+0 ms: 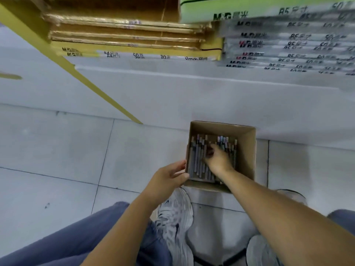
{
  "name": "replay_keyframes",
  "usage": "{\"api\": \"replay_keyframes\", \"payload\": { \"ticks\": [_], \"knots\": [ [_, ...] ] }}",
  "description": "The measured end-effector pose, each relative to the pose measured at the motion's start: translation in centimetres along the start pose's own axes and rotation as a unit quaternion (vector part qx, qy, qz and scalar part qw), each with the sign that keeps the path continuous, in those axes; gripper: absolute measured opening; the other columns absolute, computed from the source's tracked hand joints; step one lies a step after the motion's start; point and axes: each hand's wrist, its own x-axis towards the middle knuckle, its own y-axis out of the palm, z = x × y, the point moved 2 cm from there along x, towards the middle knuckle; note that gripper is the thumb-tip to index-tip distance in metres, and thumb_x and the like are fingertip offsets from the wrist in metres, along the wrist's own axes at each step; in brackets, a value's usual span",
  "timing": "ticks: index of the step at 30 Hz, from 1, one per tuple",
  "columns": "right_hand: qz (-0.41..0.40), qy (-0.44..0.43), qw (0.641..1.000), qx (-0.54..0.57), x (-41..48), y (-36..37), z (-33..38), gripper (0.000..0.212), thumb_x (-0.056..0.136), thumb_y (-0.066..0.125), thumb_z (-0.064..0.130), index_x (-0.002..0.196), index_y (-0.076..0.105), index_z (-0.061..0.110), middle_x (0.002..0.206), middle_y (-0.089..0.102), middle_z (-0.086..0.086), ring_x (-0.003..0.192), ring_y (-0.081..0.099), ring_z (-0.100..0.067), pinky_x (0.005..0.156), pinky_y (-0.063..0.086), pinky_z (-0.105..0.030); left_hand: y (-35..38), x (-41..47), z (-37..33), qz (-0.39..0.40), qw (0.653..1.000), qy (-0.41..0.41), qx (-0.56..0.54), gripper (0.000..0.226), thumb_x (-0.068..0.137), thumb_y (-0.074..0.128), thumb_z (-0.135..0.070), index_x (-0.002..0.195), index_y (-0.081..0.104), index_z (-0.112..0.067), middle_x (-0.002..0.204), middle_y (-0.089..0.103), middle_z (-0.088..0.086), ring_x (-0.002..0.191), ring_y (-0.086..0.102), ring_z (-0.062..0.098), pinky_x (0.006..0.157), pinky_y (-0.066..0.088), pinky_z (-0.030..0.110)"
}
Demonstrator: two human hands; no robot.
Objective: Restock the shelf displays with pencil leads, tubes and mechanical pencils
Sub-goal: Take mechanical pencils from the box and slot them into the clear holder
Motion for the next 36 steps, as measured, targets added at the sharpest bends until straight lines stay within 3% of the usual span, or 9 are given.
{"api": "replay_keyframes", "payload": {
  "ticks": [4,9,15,24,31,36],
  "knots": [
    [-0.01,0.002,1.0,-0.003,0.1,-0.3,0.2,0.061,0.088,0.067,0.017,0.143,0.04,0.012,0.14,0.052,-0.01,0.128,0.05,-0.027,0.108,0.039,-0.037,-0.2,0.1,0.2,0.005,1.0,0.001,-0.005,0.042,0.1,0.058,-0.011,0.138,0.058,-0.027,0.129,0.067,-0.014,0.114,0.065,0.002,0.094,0.054,0.025],
    [0.0,-0.006,1.0,-0.006,-0.3,-0.9,0.3,0.058,0.089,0.067,0.023,0.141,0.044,0.013,0.135,0.056,-0.009,0.124,0.053,-0.027,0.106,0.042,-0.045,-0.2,0.1,0.4,0.013,1.0,0.002,0.0,0.042,0.101,0.056,-0.013,0.136,0.057,-0.036,0.123,0.068,-0.024,0.111,0.065,-0.002,0.078,0.053,0.012],
    [-0.006,-0.004,1.0,-0.008,-0.3,-0.7,0.2,0.06,0.086,0.07,0.023,0.139,0.045,0.01,0.135,0.056,-0.011,0.123,0.054,-0.026,0.104,0.044,-0.042,-0.2,0.2,0.7,0.013,1.0,-0.004,0.011,0.045,0.1,0.058,-0.021,0.143,0.052,-0.034,0.131,0.065,-0.018,0.117,0.063,0.002,0.087,0.054,0.016],
    [0.02,-0.012,1.0,-0.02,-0.6,-0.7,0.3,0.073,0.085,0.071,0.026,0.147,0.034,0.011,0.142,0.049,-0.011,0.128,0.049,-0.027,0.107,0.042,-0.041,-0.2,0.1,0.5,0.006,1.0,-0.017,0.015,0.044,0.099,0.06,-0.026,0.136,0.053,-0.048,0.12,0.063,-0.037,0.109,0.064,-0.008,0.077,0.053,0.01],
    [0.062,-0.008,0.998,0.008,-0.9,0.1,0.1,0.088,0.081,0.075,0.027,0.151,0.023,0.015,0.152,0.037,-0.009,0.137,0.039,-0.028,0.111,0.036,-0.045,-0.1,0.1,0.8,0.002,1.0,-0.02,0.005,0.047,0.098,0.061,-0.027,0.142,0.051,-0.041,0.137,0.058,-0.023,0.11,0.065,-0.003,0.081,0.054,0.013],
    [0.082,0.012,0.996,0.037,-0.2,0.7,0.6,0.083,0.078,0.078,0.029,0.146,0.031,0.017,0.141,0.049,-0.008,0.127,0.049,-0.028,0.104,0.043,-0.043,-0.1,0.2,1.0,-0.001,1.0,-0.025,0.0,0.049,0.098,0.061,-0.027,0.144,0.05,-0.038,0.139,0.058,-0.019,0.114,0.064,0.003,0.083,0.055,0.013]
  ]
}}
